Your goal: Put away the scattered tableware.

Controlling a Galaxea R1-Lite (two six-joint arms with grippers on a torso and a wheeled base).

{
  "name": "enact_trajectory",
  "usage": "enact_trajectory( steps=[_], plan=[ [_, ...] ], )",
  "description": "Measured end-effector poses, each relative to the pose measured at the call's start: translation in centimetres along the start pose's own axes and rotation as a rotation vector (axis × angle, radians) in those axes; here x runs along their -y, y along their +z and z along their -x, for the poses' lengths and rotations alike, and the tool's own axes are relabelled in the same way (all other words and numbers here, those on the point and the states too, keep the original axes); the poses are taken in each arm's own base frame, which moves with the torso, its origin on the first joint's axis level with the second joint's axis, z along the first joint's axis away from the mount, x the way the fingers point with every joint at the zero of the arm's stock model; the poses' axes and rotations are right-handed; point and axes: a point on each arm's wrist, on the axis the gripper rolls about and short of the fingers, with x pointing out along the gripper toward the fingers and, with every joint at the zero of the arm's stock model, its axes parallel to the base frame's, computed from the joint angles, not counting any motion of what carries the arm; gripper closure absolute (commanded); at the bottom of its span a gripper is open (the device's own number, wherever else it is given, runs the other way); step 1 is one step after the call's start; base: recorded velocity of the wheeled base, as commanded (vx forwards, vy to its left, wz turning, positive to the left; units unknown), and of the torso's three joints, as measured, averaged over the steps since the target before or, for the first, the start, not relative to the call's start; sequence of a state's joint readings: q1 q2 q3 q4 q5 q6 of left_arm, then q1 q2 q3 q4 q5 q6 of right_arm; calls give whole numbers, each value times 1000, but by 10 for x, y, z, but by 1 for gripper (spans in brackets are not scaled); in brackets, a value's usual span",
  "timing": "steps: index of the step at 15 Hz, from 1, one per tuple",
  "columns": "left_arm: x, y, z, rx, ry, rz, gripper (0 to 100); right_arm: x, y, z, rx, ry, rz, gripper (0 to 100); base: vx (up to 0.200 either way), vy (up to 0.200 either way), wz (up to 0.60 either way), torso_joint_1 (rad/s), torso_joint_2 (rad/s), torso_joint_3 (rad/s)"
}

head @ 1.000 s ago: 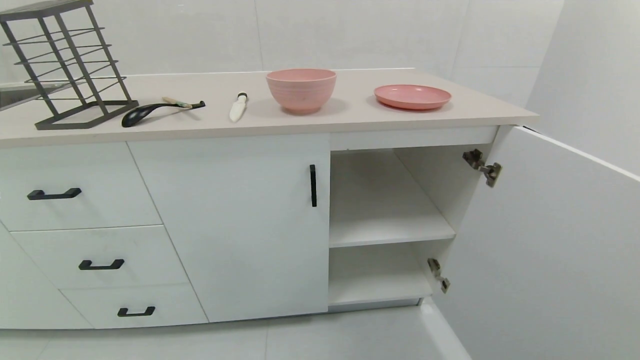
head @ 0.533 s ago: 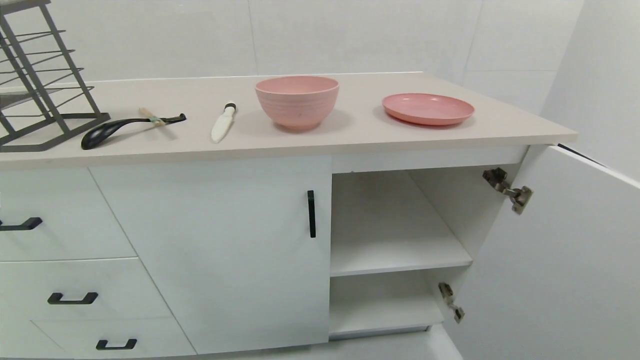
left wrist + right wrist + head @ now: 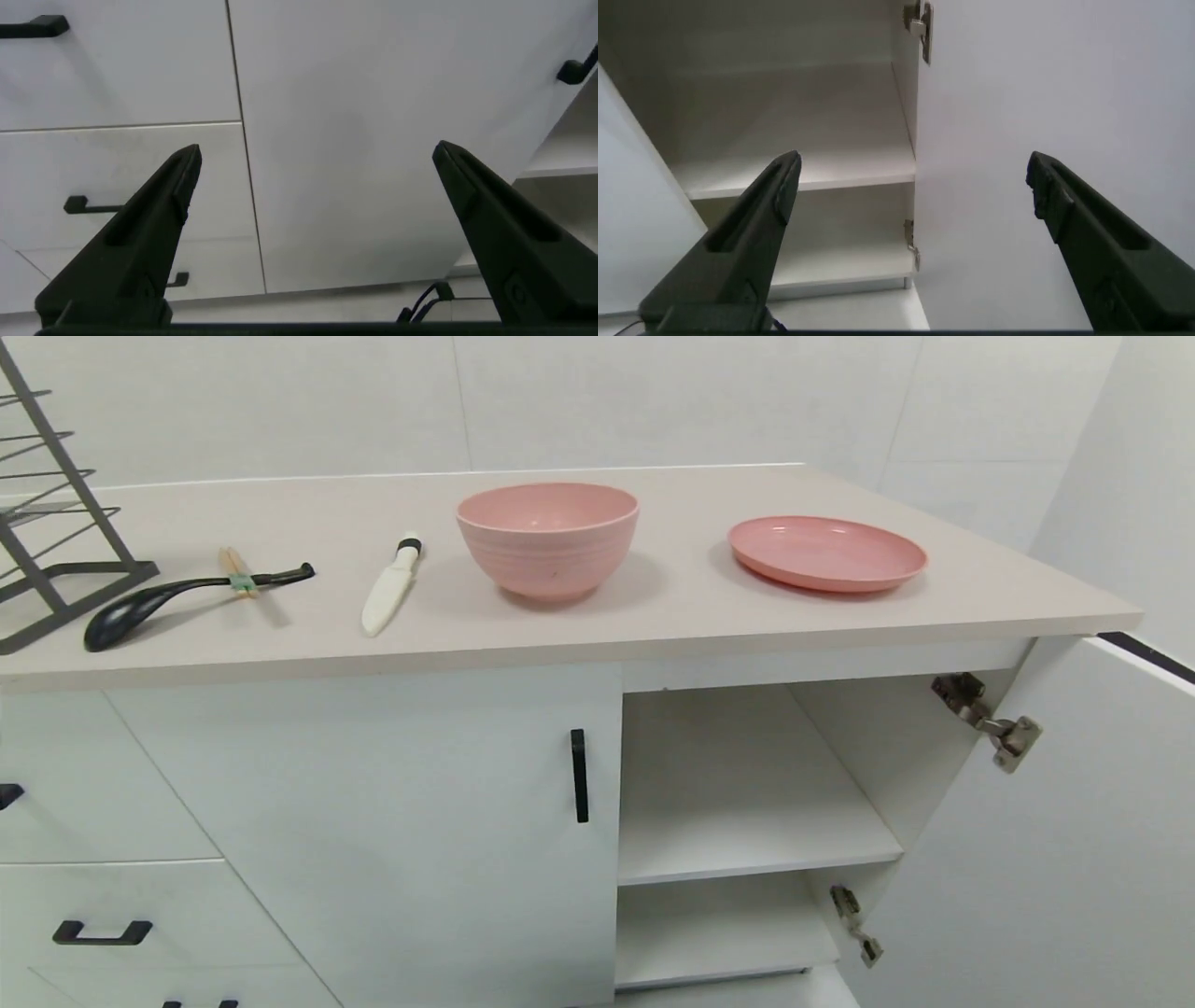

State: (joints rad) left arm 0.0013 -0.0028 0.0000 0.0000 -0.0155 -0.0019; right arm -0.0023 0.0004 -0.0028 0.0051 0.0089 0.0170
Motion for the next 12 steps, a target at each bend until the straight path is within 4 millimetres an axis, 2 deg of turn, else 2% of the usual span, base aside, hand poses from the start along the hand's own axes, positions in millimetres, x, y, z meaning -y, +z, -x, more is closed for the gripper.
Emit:
enact_trajectory(
  steps=[2, 8, 12],
  plan=[
    [0, 0, 0, -1, 0, 0, 0, 0, 0, 0, -3, 0, 0, 0, 0, 0, 0, 249, -337, -220],
    [0, 0, 0, -1, 0, 1, 0, 0, 0, 0, 0, -2, -1, 0, 0, 0, 0, 215, -578, -200],
    [0, 0, 0, -1, 0, 1, 0, 0, 0, 0, 0, -2, -1, 0, 0, 0, 0, 110, -476, -220]
  ],
)
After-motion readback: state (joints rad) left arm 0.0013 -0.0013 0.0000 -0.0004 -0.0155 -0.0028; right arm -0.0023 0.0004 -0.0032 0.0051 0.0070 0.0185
